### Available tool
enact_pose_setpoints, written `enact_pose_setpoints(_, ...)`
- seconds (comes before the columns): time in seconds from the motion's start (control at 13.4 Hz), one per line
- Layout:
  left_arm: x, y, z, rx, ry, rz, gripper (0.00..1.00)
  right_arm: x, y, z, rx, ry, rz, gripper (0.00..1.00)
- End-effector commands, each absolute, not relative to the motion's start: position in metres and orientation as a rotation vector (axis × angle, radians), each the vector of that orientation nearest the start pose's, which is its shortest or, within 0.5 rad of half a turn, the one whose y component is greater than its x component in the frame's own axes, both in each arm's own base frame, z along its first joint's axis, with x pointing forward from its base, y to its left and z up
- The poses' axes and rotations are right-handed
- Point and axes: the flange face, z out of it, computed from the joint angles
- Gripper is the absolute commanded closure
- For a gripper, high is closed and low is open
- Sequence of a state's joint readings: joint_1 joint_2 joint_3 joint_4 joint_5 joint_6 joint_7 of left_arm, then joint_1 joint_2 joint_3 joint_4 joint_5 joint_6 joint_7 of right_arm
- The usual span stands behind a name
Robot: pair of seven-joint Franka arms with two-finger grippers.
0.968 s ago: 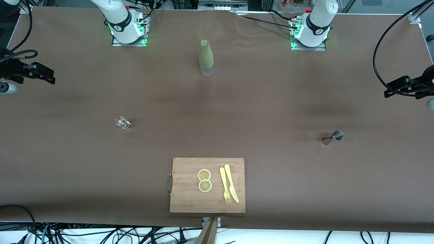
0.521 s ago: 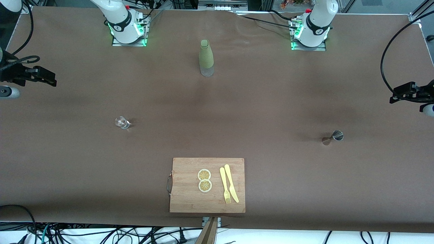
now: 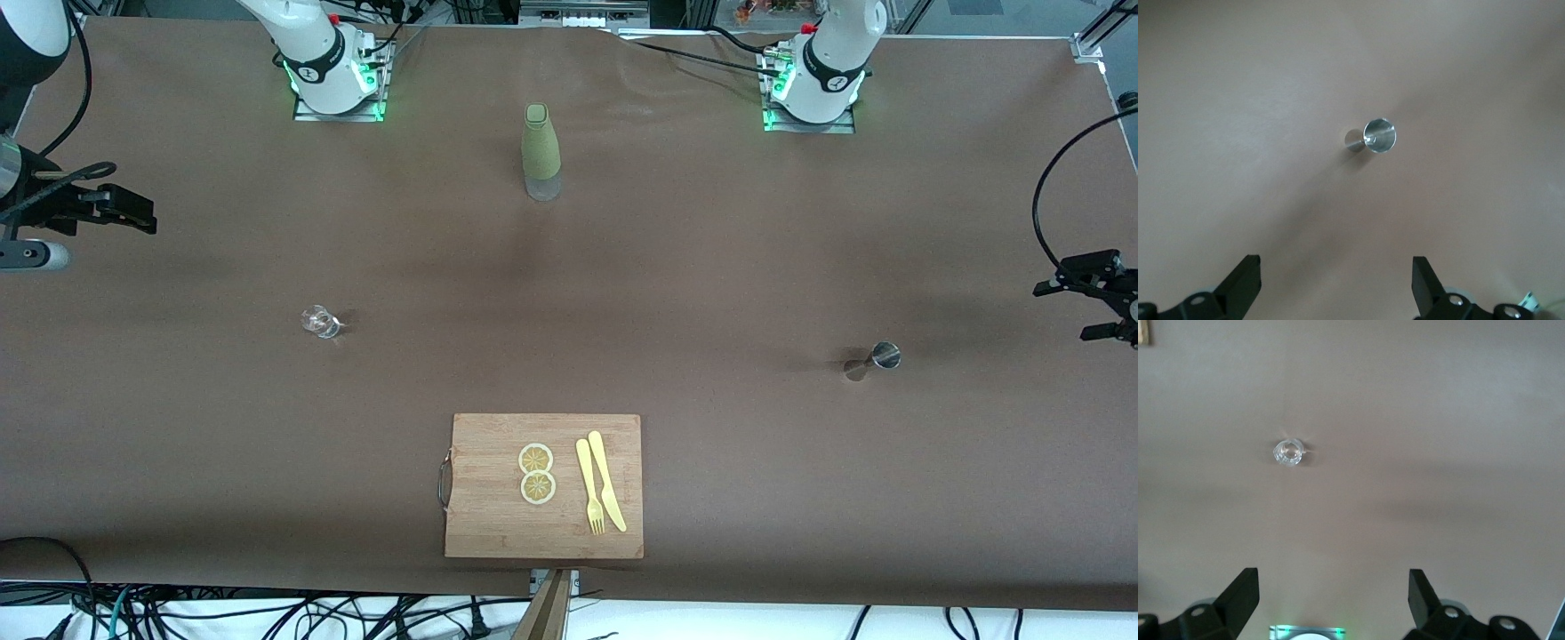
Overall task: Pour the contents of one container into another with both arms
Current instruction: 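Lower the right gripper to the glass cup while the left gripper reaches the jigger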
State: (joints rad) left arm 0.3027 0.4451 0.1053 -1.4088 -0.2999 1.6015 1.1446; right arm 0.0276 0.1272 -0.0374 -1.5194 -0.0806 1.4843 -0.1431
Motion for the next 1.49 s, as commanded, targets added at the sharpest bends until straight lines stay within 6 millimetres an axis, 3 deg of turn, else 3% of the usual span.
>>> enact_pose_setpoints(0.0,0.627,0.254,0.364,-3.31,1.49,-0.16,0.0,0.592,-0.025,0.55,-3.137,-0.452,0.296,0.01)
enact_pose_setpoints(0.15,0.623,0.271,0.307,-3.322,1.696,-0.374,0.0,0.599,-0.03,0.542,-3.063,-0.757,0.237,0.01)
enact_pose_setpoints(0.37,0.622,0.271,0.254,-3.194,1.988,-0.667,0.0,0.601,-0.049,0.512,-2.838,-1.115,0.144,0.01)
enact_pose_setpoints(0.6,0.623,0.266,0.209,-3.064,2.168,-0.931,0.0,0.593,-0.074,0.46,-2.623,-1.312,0.039,0.01)
enact_pose_setpoints(0.82,0.618,0.249,0.154,-3.007,2.279,-1.221,0.0,0.589,-0.078,0.415,-2.424,-1.419,-0.036,0.01)
enact_pose_setpoints(1.19,0.615,0.238,0.116,-2.896,2.239,-1.574,0.0,0.58,-0.086,0.343,-2.144,-1.475,-0.235,0.01)
enact_pose_setpoints(1.42,0.617,0.226,0.106,-2.833,2.229,-1.716,0.0,0.581,-0.093,0.313,-2.047,-1.511,-0.308,0.01)
